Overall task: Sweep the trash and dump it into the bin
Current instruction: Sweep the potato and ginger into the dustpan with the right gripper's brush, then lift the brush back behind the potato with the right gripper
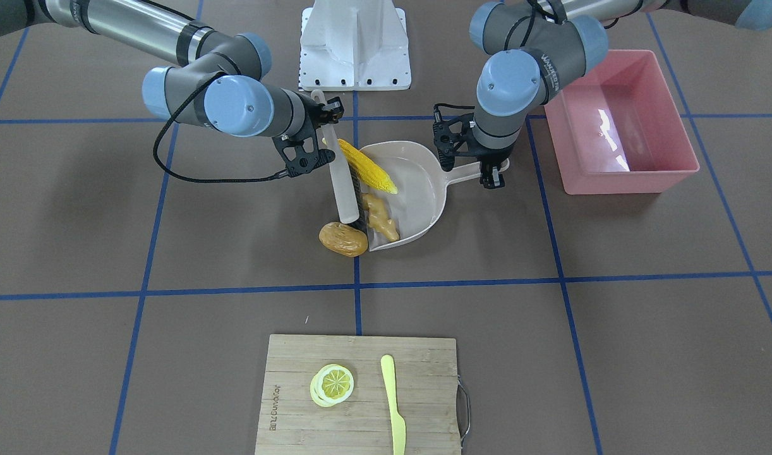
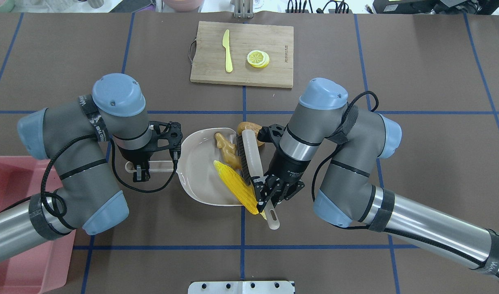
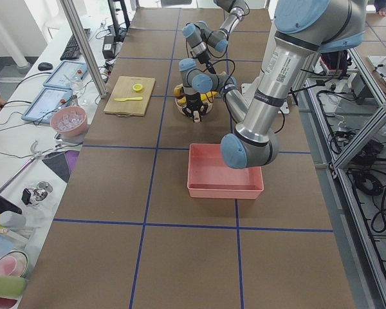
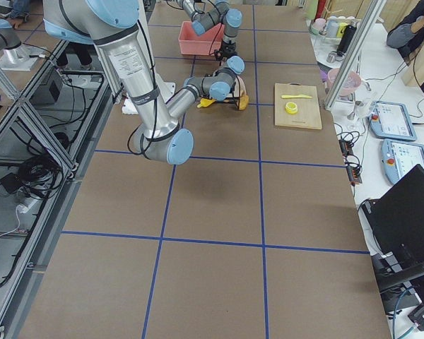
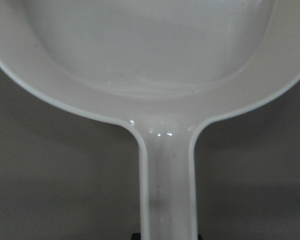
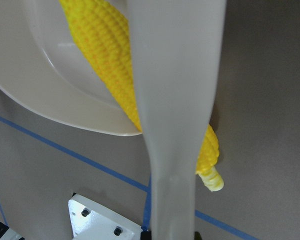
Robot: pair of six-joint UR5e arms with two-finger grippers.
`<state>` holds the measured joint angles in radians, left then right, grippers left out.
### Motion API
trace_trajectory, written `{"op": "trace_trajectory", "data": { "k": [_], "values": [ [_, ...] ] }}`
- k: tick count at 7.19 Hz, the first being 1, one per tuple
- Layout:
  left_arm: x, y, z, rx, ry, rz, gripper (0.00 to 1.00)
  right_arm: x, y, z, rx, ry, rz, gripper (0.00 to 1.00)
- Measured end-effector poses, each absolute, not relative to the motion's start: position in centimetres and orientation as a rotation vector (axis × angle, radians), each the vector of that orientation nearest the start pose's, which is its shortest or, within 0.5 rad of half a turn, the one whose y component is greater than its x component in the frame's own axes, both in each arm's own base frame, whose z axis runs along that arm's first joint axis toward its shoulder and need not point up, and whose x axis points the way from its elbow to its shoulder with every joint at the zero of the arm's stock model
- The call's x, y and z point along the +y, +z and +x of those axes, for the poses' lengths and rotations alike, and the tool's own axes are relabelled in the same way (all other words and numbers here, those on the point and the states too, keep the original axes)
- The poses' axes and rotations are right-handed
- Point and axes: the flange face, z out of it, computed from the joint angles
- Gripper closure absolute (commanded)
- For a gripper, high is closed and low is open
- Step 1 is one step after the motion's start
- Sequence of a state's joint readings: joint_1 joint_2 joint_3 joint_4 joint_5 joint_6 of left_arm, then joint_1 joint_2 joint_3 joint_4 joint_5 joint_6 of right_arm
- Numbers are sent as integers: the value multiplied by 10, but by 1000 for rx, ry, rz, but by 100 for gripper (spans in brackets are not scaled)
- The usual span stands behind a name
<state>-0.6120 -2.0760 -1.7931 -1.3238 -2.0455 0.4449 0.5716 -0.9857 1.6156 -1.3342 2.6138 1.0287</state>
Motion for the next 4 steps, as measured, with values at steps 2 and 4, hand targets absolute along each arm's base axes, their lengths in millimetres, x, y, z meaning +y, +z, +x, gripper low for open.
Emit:
{"op": "trace_trajectory", "data": {
  "k": [2,4],
  "values": [
    [-433,307,463,623,1471,369,100,-420,251,-477,-1209,-374,-420,100],
    [-434,308,461,620,1485,370,100,-451,268,-429,-1233,-313,-424,100]
  ]
}}
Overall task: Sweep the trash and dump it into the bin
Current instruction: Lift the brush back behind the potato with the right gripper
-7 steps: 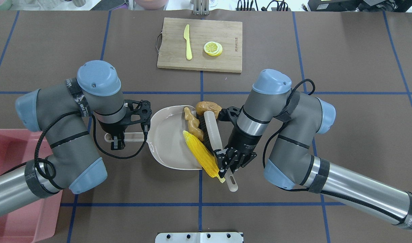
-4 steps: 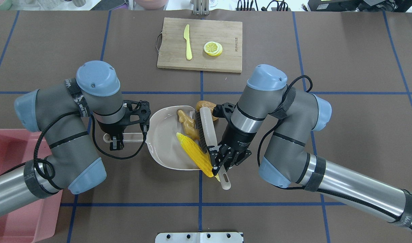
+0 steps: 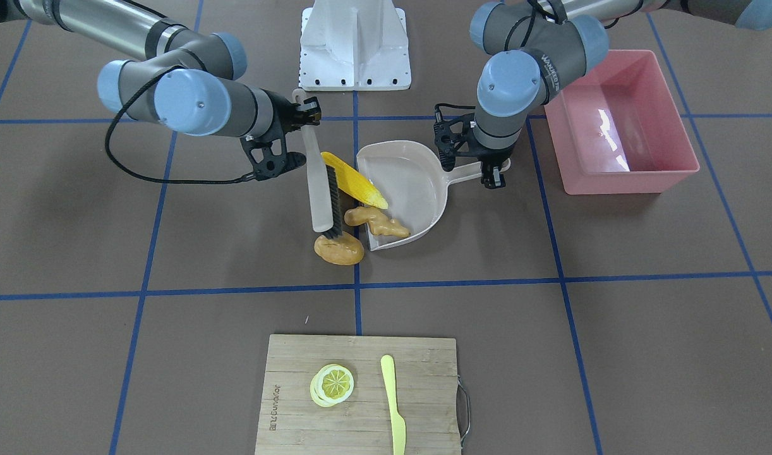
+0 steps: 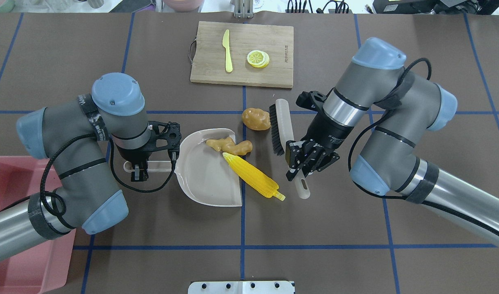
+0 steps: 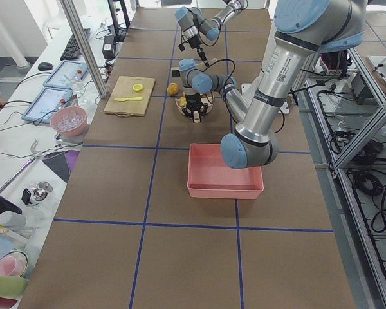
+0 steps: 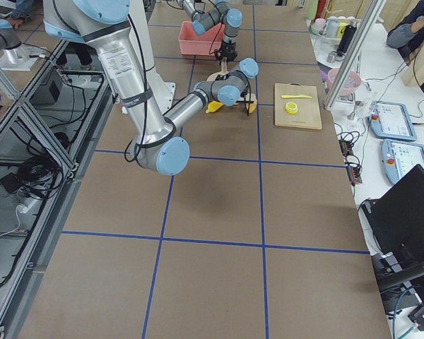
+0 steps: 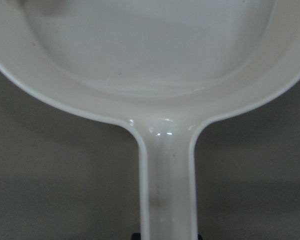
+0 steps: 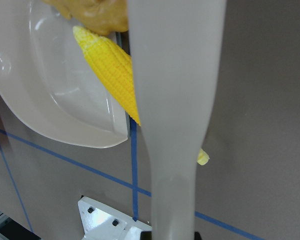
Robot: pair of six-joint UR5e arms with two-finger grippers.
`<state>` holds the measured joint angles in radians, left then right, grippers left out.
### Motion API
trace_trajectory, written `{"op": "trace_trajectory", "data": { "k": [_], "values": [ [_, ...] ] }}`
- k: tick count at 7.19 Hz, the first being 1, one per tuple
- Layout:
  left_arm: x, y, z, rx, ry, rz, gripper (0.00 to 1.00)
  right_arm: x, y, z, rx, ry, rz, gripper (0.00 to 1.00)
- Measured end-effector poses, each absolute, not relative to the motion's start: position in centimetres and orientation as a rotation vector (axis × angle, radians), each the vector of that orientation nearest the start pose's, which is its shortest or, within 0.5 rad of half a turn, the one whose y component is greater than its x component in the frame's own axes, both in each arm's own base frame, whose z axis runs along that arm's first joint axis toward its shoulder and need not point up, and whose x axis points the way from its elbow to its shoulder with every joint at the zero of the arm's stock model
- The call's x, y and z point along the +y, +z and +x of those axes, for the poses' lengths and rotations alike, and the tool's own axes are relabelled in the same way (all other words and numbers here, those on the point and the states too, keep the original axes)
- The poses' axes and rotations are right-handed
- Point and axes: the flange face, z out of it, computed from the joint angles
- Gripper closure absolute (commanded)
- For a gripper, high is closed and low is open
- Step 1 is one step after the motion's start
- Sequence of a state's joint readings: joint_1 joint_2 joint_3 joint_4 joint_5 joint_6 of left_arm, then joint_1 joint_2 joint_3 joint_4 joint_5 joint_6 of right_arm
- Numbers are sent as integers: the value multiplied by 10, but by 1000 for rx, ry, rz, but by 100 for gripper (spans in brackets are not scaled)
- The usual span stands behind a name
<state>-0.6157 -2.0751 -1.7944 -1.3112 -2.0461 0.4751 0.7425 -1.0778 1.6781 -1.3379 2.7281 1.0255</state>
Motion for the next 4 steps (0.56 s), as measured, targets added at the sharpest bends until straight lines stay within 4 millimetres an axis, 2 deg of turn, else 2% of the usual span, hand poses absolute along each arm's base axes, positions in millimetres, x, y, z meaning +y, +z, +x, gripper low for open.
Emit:
{"op": "trace_trajectory", "data": {
  "k": [2,4],
  "values": [
    [-434,308,461,619,1487,369,100,-468,292,-412,-1227,-287,-413,100],
    [-434,309,460,618,1486,366,100,-493,337,-410,-1206,-327,-367,100]
  ]
}}
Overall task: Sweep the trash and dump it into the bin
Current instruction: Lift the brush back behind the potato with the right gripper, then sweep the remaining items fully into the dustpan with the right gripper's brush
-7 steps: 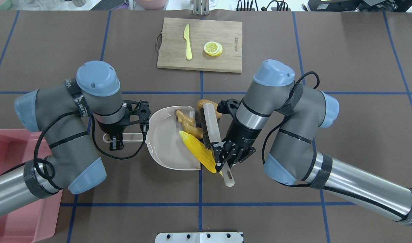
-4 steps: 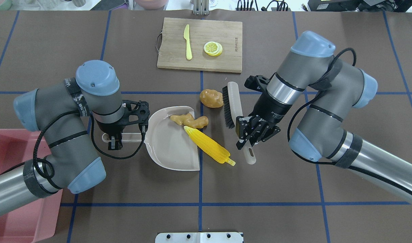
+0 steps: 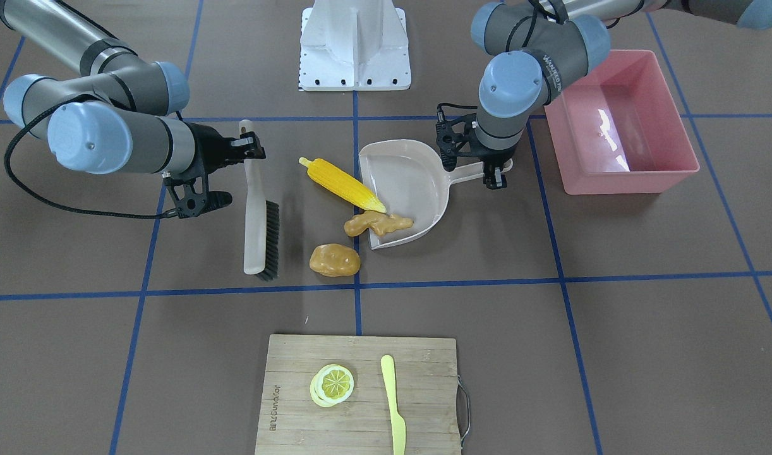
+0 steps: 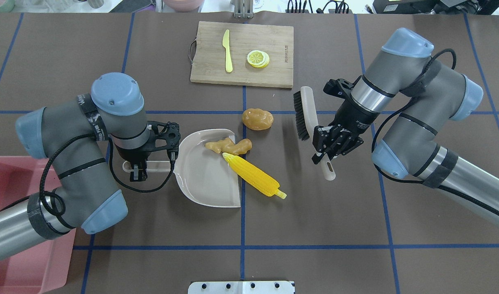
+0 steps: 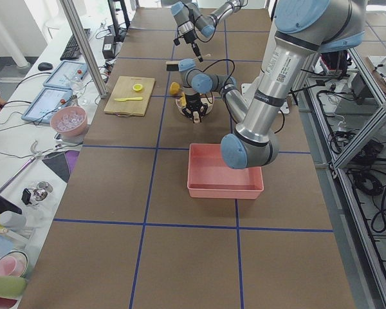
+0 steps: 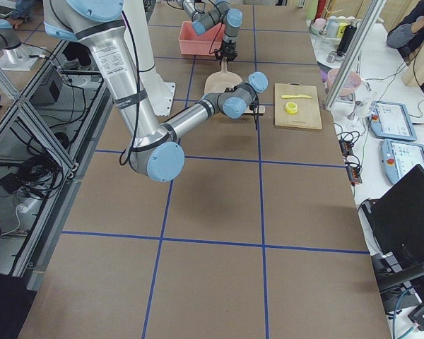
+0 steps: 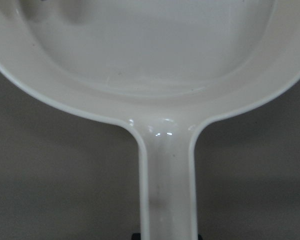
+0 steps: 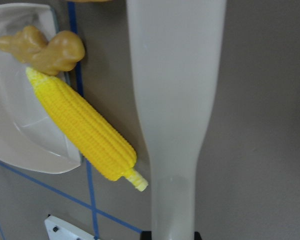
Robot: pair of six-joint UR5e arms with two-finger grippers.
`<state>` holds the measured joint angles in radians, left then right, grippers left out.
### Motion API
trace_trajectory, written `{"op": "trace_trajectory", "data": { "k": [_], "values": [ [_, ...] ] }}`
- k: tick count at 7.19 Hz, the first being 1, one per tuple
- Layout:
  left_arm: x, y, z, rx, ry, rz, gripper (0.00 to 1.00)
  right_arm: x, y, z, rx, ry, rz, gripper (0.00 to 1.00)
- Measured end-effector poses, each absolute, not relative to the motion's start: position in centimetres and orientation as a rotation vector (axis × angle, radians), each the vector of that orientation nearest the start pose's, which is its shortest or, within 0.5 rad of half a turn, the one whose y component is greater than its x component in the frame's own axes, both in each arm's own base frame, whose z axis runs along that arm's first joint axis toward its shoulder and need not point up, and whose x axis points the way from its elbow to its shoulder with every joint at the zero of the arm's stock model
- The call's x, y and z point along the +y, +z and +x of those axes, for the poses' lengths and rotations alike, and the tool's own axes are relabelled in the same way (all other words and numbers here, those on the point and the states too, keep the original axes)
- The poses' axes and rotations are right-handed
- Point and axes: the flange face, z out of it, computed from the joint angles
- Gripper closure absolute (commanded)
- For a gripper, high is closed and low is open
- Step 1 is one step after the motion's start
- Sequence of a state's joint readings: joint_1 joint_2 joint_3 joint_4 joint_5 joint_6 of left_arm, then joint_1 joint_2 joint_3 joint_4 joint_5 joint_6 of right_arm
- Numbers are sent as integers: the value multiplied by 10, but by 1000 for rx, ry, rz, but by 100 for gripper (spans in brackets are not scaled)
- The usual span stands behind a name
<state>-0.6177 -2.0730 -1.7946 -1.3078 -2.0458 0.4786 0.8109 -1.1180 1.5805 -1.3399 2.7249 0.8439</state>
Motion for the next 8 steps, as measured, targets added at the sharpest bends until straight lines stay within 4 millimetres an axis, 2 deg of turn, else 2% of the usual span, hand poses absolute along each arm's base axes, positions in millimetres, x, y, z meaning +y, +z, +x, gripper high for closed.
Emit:
{"op": "trace_trajectory", "data": {
  "k": [1,2,4,6,8],
  "values": [
    [-436,310,459,616,1483,362,100,-508,350,-419,-1200,-373,-333,100],
    [-439,311,456,614,1475,360,100,-519,353,-432,-1200,-422,-305,100],
    [-444,313,451,609,1464,357,100,-531,336,-452,-1208,-488,-263,100],
    [-445,313,451,607,1462,352,100,-533,325,-466,-1206,-507,-252,100],
    [-445,310,452,605,1461,337,100,-520,324,-485,-1199,-528,-274,100]
  ]
}}
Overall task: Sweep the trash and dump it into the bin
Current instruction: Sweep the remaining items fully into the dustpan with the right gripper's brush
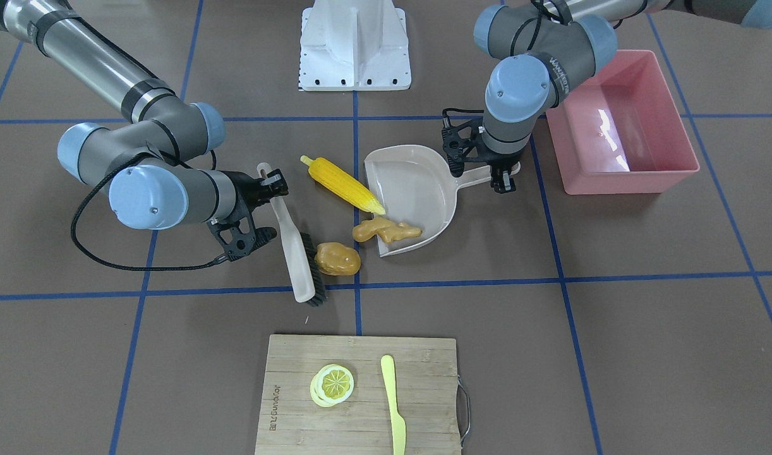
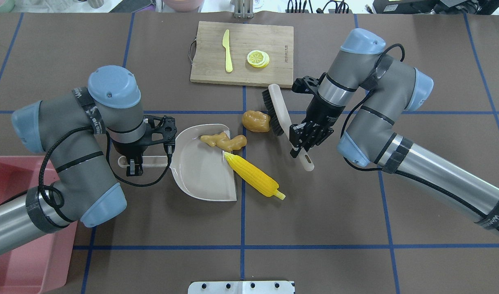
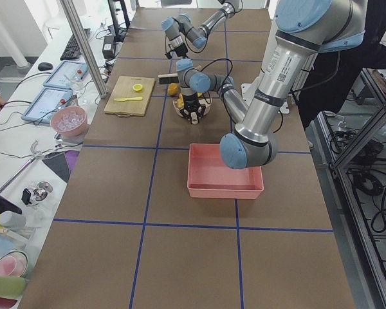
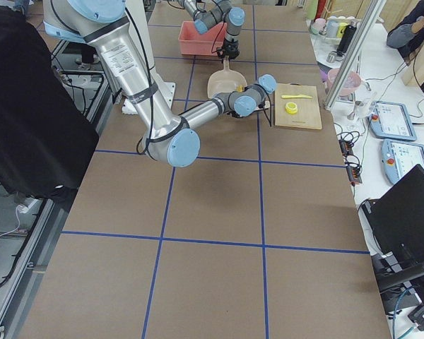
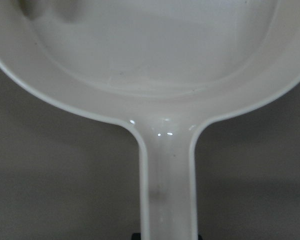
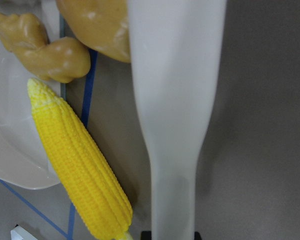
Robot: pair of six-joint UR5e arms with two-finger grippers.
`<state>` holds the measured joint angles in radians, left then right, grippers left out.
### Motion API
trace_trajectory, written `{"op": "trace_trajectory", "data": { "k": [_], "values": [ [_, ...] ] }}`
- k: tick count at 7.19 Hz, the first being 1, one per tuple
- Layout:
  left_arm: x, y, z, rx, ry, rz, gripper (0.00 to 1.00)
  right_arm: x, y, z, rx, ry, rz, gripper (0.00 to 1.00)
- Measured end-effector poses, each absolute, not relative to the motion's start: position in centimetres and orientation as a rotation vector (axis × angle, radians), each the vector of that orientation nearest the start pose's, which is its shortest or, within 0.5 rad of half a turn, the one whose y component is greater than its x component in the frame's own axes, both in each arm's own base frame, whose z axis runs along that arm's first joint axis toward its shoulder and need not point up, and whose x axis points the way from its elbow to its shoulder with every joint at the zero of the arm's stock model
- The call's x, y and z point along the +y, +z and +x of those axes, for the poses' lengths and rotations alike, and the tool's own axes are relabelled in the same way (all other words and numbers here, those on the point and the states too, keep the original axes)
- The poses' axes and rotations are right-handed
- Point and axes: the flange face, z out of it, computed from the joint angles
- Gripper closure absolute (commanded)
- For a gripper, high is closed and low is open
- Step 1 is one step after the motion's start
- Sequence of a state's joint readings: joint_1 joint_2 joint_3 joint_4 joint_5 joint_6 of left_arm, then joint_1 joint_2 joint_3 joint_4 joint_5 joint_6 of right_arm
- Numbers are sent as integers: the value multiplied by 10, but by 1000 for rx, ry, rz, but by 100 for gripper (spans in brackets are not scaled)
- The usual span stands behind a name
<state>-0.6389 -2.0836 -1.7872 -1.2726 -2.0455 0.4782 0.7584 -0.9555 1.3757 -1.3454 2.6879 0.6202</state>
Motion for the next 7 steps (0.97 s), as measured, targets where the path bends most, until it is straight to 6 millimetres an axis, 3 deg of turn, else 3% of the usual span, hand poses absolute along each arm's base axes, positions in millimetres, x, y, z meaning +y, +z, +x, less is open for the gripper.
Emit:
{"op": "trace_trajectory", "data": {
  "k": [4,7],
  "values": [
    [-449,298,460,602,1461,323,100,-465,310,-537,-1154,-526,-334,100],
    [-450,296,461,602,1461,322,100,-420,266,-581,-1114,-480,-344,100]
  ]
}}
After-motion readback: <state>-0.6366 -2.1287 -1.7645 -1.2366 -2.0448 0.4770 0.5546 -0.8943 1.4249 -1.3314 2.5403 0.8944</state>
